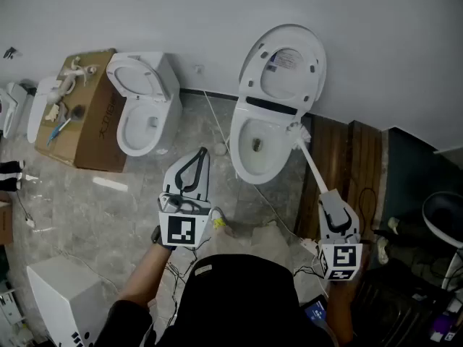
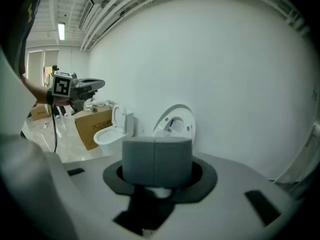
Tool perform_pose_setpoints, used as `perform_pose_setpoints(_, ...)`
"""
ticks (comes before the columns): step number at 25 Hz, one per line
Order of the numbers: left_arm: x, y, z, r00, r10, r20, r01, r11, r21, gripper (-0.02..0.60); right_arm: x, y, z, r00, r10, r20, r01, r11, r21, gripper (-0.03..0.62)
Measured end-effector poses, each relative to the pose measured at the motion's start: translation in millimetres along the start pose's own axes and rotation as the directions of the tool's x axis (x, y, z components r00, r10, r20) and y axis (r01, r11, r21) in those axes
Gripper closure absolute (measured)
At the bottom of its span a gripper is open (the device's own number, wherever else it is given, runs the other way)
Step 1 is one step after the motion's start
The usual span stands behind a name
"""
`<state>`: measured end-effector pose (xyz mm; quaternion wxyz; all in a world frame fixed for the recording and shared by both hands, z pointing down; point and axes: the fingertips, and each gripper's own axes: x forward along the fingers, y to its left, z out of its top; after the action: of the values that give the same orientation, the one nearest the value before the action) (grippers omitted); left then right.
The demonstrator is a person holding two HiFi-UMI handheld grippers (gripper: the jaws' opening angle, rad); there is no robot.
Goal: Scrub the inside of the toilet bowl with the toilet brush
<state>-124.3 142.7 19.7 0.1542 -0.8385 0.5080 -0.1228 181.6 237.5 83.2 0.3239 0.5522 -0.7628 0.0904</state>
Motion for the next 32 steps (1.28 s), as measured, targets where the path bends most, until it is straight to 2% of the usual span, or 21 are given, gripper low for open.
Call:
perform_pose_setpoints(2, 0.0, 7.5, -20.5, 1.0, -0.014, -0.004, 0.014, 0.996, -0.092, 0.569, 21.8, 19.5, -10.5, 0.998, 0.044, -0.045, -0.044, 0.999, 0.012, 0.444)
perform_pose_setpoints(3, 0.5, 10.0, -30.7, 1.0, -0.011, -0.002, 0.011, 0.986, -0.166, 0.569, 34.4, 27.5, -15.6, 0.996, 0.069, -0.063, -0.068, 0.998, 0.017, 0.443)
perform_pose_setpoints(5, 3.9, 8.5, -49.1, 1.0, 0.006, -0.002, -0.006, 0.95, -0.313, 0.569, 61.1, 35.5, -27.3, 0.989, 0.12, -0.091, -0.119, 0.993, 0.018, 0.442)
perform_pose_setpoints(7, 13.5, -4.1, -63.1, 1.0, 0.014, -0.023, -0.021, 0.932, -0.363, 0.569, 85.4, 31.6, -43.3, 0.979, 0.166, -0.117, -0.166, 0.986, 0.006, 0.442)
perform_pose_setpoints(14, 69.6, -40.9, -113.1, 0.983, 0.047, -0.18, -0.111, 0.923, -0.367, 0.569, 207.3, 2.9, -101.8, 0.945, 0.254, -0.207, -0.276, 0.958, -0.085, 0.441)
perform_pose_setpoints(17, 93.3, -62.7, -140.9, 0.978, 0.044, -0.203, -0.117, 0.925, -0.362, 0.569, 257.9, -4.2, -124.2, 0.936, 0.274, -0.221, -0.308, 0.941, -0.141, 0.441)
perform_pose_setpoints(20, 110.3, -86.2, -181.4, 0.975, 0.012, -0.222, -0.105, 0.906, -0.41, 0.569, 302.0, -3.1, -148.4, 0.932, 0.274, -0.236, -0.321, 0.927, -0.194, 0.441)
perform_pose_setpoints(22, 118.5, -97.5, -210.5, 0.971, -0.026, -0.238, -0.077, 0.907, -0.413, 0.569, 333.0, 5.8, -162.5, 0.926, 0.28, -0.254, -0.338, 0.914, -0.225, 0.441)
perform_pose_setpoints(24, 128.5, -105.0, -235.1, 0.973, -0.056, -0.223, -0.041, 0.913, -0.405, 0.569, 361.4, 15.9, -174.2, 0.924, 0.278, -0.262, -0.341, 0.909, -0.24, 0.441)
perform_pose_setpoints(26, 132.6, -118.3, -254.4, 0.972, -0.113, -0.207, 0.017, 0.91, -0.415, 0.569, 376.3, 30.1, -188.4, 0.923, 0.28, -0.263, -0.346, 0.904, -0.251, 0.441)
perform_pose_setpoints(29, 131.4, -144.7, -273.8, 0.945, -0.241, -0.221, 0.116, 0.879, -0.462, 0.569, 396.9, 54.5, -205.4, 0.909, 0.321, -0.266, -0.389, 0.882, -0.265, 0.442)
perform_pose_setpoints(32, 134.6, -166.7, -280.7, 0.93, -0.312, -0.195, 0.211, 0.887, -0.412, 0.569, 426.8, 71.6, -211.0, 0.907, 0.33, -0.263, -0.4, 0.872, -0.282, 0.442)
